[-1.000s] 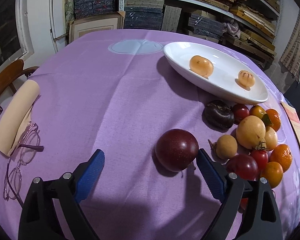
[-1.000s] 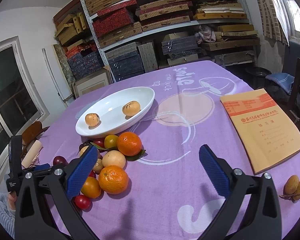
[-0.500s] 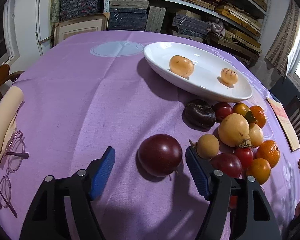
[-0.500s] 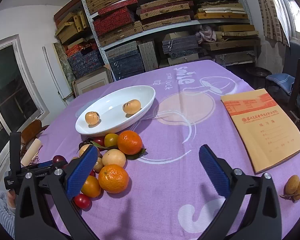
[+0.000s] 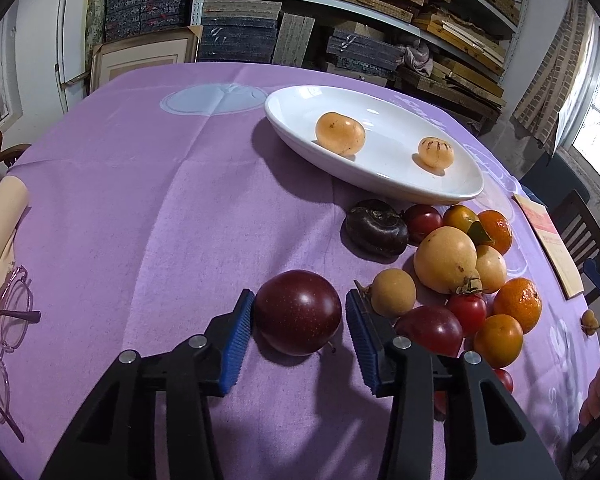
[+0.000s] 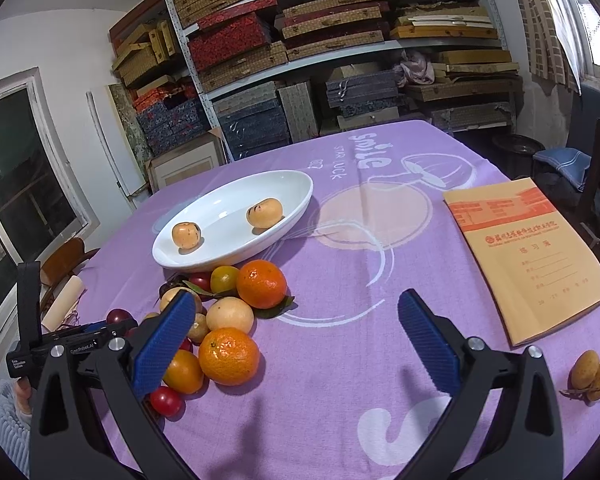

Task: Organize fruits
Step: 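Move the left tool to the dark red plum and close on it, then grasp the mandarin with the right tool while the left tool holds the plum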

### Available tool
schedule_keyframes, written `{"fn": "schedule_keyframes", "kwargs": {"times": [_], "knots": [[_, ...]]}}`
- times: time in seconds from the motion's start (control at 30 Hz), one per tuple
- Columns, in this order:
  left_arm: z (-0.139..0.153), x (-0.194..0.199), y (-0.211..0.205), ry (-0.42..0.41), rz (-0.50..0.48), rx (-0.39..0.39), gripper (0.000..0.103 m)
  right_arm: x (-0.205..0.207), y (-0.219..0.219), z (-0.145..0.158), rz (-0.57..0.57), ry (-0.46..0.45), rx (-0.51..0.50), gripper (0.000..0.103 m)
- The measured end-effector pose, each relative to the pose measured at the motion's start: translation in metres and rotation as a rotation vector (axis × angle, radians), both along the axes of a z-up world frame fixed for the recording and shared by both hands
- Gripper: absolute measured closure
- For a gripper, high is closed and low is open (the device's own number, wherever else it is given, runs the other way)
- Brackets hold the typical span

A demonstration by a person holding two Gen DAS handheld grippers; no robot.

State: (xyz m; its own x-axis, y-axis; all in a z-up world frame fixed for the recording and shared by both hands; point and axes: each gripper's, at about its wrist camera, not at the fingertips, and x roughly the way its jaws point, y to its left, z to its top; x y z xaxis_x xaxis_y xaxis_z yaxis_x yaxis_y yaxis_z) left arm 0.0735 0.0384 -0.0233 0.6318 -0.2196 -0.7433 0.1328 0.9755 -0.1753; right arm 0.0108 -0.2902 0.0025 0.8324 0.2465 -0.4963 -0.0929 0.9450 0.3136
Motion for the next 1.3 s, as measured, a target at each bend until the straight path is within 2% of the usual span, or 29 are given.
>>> {"fn": "schedule_keyframes", "kwargs": {"times": [0.07,0.2,0.27,0.43,0.5,0.57,0.8,0.97,1.3], "knots": [[0.000,0.000,0.000,0.001,0.009,0.004,0.060,0.000,0.000,0.000,0.002,0.001,-0.005,0.004],[0.000,0.000,0.001,0.000,0.019,0.011,0.062,0.002,0.005,-0.003,0.028,0.023,-0.012,0.004],[0.001,-0.001,0.002,-0.002,0.030,0.019,0.062,0.005,0.014,-0.006,0.079,0.054,-0.033,0.004],[0.002,-0.003,0.007,-0.008,0.069,0.033,0.062,0.009,0.055,-0.024,0.184,0.130,-0.235,0.004],[0.002,-0.004,0.007,-0.008,0.070,0.047,0.062,0.007,0.065,-0.028,0.202,0.129,-0.281,0.006],[0.002,-0.004,0.006,-0.010,0.067,0.055,0.062,0.007,0.071,-0.031,0.211,0.132,-0.305,0.019],[0.002,-0.004,0.006,-0.006,0.066,0.058,0.062,0.024,0.077,-0.040,0.242,0.201,-0.277,0.033],[0.002,-0.004,0.006,-0.005,0.065,0.057,0.062,0.034,0.088,-0.045,0.289,0.238,-0.269,0.053],[-0.001,-0.003,0.004,0.001,0.061,0.061,0.062,0.039,0.087,-0.045,0.295,0.255,-0.236,0.055]]}}
